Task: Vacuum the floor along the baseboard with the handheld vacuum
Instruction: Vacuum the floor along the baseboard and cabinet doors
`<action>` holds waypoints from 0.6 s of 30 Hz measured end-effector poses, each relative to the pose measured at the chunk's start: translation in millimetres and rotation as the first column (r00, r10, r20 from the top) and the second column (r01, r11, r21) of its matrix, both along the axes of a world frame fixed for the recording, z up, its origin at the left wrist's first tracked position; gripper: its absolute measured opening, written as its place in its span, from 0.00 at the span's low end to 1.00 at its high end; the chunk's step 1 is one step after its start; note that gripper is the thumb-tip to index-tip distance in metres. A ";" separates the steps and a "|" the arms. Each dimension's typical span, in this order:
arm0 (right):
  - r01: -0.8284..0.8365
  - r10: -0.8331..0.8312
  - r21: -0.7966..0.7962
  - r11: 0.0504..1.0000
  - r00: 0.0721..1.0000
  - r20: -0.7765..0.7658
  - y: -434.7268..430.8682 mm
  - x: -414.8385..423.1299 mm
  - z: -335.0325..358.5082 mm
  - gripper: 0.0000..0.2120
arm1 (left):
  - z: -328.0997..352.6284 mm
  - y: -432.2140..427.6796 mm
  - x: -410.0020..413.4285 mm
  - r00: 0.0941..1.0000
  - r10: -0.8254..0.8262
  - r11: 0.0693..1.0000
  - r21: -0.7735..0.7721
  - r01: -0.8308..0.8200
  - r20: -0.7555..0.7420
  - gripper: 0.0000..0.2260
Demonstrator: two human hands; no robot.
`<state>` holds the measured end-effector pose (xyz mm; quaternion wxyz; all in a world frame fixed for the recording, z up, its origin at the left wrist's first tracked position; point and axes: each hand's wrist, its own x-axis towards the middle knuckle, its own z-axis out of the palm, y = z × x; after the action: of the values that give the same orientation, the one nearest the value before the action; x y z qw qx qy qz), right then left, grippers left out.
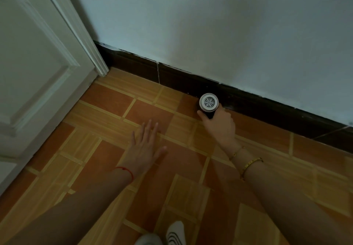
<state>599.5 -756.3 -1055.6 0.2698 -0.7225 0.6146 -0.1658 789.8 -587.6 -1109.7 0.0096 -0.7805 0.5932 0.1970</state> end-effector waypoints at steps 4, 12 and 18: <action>-0.006 0.007 0.034 0.999 1.000 -0.001 -7.6 -15.3 1.2 0.32 | -1.9 -8.2 -10.0 0.999 -0.038 0.999 0.018 0.038 0.027 0.39; 0.054 -0.054 -0.029 0.998 0.998 -0.015 -13.1 -36.8 1.7 0.30 | 6.8 -18.7 -27.0 0.993 -0.114 0.993 0.020 0.113 0.020 0.40; 0.006 -0.006 -0.027 1.000 1.000 -0.012 -17.5 -32.9 -0.7 0.31 | 2.9 -16.4 -24.8 0.994 -0.107 0.994 0.008 0.107 0.016 0.40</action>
<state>566.7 -773.8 -1056.3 0.2559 -0.7252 0.6161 -0.1703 765.0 -604.0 -1106.8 0.0278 -0.7491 0.6334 0.1921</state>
